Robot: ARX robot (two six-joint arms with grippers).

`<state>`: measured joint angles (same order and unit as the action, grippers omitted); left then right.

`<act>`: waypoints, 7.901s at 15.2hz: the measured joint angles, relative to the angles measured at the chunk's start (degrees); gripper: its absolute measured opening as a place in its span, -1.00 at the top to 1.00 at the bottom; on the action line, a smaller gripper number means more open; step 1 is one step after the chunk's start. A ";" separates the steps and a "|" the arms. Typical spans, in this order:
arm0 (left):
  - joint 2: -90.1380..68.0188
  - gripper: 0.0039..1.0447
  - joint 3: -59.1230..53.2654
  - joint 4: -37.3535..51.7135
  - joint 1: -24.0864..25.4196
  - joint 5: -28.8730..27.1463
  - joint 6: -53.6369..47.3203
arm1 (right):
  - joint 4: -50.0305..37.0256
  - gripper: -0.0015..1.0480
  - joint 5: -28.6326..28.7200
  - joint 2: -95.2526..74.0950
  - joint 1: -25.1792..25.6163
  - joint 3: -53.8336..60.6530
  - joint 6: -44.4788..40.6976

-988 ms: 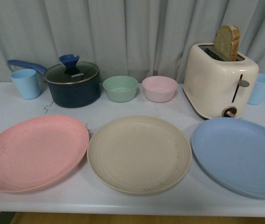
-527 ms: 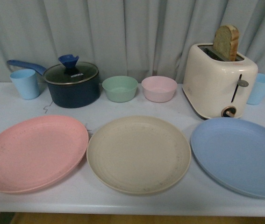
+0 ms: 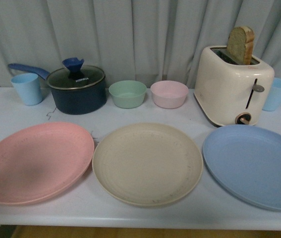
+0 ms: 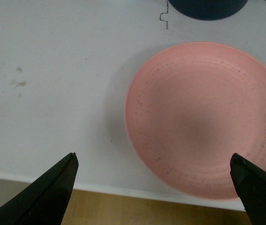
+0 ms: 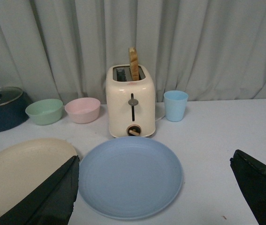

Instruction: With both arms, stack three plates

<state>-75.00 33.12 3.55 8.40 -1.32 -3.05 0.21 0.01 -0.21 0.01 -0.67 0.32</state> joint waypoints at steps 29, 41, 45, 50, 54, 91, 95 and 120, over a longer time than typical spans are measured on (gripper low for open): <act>-41.62 0.95 31.87 -6.60 7.93 11.67 -1.90 | -0.02 -0.87 0.00 0.00 0.00 0.00 0.02; -29.99 0.95 31.54 -8.72 -18.23 8.35 15.21 | -0.02 -0.87 0.00 0.00 0.00 0.00 0.02; -37.09 0.95 33.18 -9.73 -22.18 7.28 18.21 | -0.02 -0.87 0.00 0.00 0.00 0.00 0.02; -42.91 0.95 35.69 -9.40 -23.15 5.77 19.82 | -0.02 -0.87 0.00 0.00 0.02 0.00 0.02; -42.07 0.16 34.69 -6.78 -22.84 6.84 18.88 | 0.00 -0.87 0.00 0.00 0.02 0.00 0.02; 52.96 0.97 -32.48 18.51 -8.46 1.29 3.85 | 0.00 -0.87 0.00 0.00 0.00 0.00 0.02; 59.34 0.97 -32.48 12.17 -8.46 1.29 3.87 | 0.00 -0.87 0.00 0.00 0.00 0.00 0.02; 74.62 -0.88 -32.46 -3.74 -8.46 1.31 3.80 | -16.55 -0.87 10.23 -89.29 15.85 -34.36 -7.96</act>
<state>-0.38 0.67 -0.19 -0.05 -0.01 0.75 -16.34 10.24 -89.49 15.86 -35.03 -7.64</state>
